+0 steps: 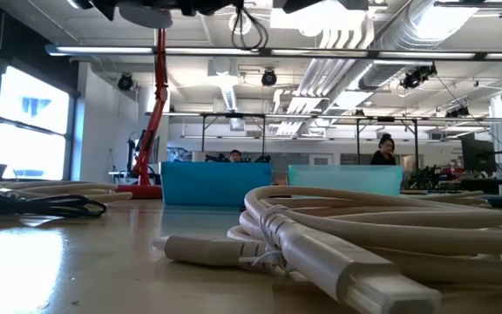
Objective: Pick & Place USB Port
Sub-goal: Put the black charger cable into the blue bin
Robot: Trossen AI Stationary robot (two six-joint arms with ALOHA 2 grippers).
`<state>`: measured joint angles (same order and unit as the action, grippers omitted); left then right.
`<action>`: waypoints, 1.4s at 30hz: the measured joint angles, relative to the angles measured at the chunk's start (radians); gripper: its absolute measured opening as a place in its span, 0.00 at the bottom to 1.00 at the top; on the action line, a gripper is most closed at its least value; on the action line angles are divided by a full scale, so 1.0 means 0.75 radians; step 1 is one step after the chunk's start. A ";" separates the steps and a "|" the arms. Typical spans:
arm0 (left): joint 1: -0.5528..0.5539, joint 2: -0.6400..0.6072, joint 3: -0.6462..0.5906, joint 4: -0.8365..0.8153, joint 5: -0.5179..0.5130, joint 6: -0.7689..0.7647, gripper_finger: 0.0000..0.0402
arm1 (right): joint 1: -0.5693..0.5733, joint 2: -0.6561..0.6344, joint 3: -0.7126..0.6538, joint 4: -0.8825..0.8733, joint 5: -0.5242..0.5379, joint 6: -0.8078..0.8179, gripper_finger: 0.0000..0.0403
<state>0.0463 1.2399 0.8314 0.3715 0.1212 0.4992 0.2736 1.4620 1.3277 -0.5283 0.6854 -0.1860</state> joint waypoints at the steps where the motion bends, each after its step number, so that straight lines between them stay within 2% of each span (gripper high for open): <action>1: 0.000 -0.019 0.000 -0.048 -0.046 0.021 0.06 | 0.007 -0.015 0.000 -0.025 0.003 0.023 0.60; 4: 0.028 -0.073 0.007 -0.212 -0.140 0.074 0.06 | 0.021 -0.057 0.000 -0.097 0.012 0.109 0.61; 12: 0.270 -0.066 0.210 -0.727 -0.150 0.107 0.06 | 0.020 -0.133 0.000 -0.319 0.066 0.347 0.60; 18: 0.485 0.044 0.366 -0.962 0.033 0.134 0.06 | 0.019 -0.137 0.000 -0.394 0.063 0.422 0.59; 25: 0.653 0.262 0.444 -1.023 0.292 0.147 0.06 | 0.019 -0.137 0.000 -0.422 0.055 0.460 0.60; 27: 0.671 0.335 0.453 -1.028 0.318 0.159 0.06 | 0.019 -0.137 0.000 -0.422 0.055 0.462 0.59; 32: 0.672 0.497 0.477 -1.058 0.278 0.201 0.06 | 0.019 -0.137 0.000 -0.430 0.054 0.493 0.59; 38: 0.672 0.609 0.527 -1.099 0.229 0.237 0.06 | 0.019 -0.137 0.000 -0.482 0.045 0.536 0.59; 40: 0.672 0.629 0.546 -1.109 0.189 0.237 0.08 | 0.019 -0.137 0.000 -0.490 0.040 0.551 0.59; 42: 0.672 0.644 0.559 -1.140 0.141 0.237 0.16 | 0.019 -0.137 0.000 -0.492 0.031 0.552 0.59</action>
<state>0.5507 1.7228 1.2504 -0.4839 0.2271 0.6773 0.2876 1.3594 1.3277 -0.8974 0.7087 0.2283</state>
